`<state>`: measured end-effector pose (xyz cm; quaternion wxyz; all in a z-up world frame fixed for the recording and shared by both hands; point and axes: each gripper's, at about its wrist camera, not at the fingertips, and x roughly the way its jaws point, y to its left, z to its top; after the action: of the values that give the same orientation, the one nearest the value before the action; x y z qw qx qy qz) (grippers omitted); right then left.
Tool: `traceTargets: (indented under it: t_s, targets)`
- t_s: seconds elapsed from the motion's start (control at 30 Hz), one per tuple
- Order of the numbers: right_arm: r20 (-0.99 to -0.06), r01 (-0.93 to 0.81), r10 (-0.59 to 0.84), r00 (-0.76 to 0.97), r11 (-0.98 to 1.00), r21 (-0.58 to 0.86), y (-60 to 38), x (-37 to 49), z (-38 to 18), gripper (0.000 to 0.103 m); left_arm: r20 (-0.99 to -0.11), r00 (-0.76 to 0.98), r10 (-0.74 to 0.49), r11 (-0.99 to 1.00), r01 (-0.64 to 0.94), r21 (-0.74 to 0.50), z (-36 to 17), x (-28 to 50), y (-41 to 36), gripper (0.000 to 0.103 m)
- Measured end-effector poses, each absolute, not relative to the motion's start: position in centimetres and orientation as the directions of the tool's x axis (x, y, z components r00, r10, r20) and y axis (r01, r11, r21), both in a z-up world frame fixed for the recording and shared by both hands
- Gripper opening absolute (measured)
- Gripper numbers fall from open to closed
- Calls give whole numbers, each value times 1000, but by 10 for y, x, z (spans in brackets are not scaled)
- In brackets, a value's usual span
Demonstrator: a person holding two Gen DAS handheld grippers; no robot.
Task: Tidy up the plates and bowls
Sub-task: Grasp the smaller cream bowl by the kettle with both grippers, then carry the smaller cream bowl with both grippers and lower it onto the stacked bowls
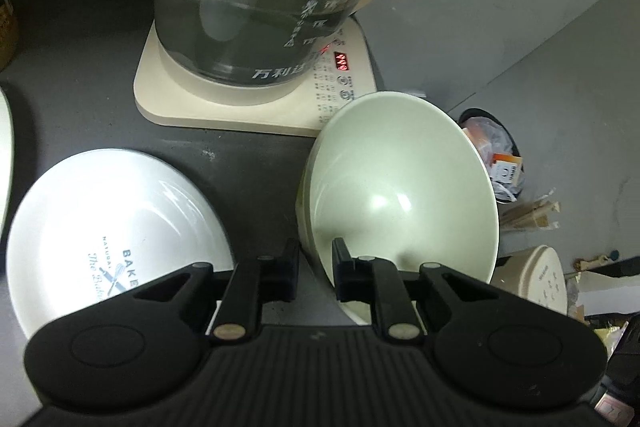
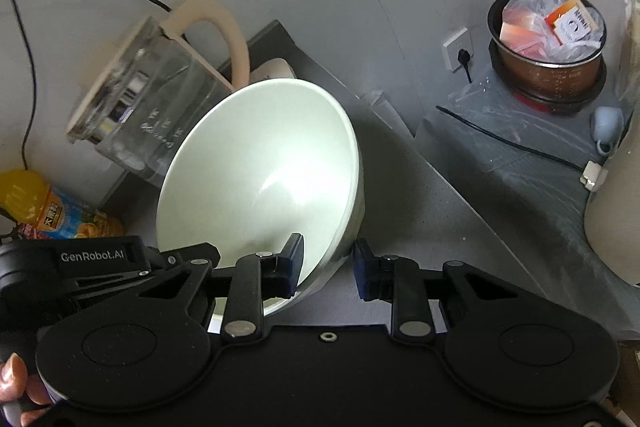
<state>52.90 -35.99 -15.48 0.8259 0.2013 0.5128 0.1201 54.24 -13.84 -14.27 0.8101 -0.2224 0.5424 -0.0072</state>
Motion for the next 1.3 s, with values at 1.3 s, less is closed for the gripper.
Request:
traceTargets:
  t_s: [1.3]
  targets:
    - [-768, 117, 302, 564, 892, 437, -317, 382, -81, 28, -814, 434, -386, 903, -4, -431, -77, 430, -82, 15]
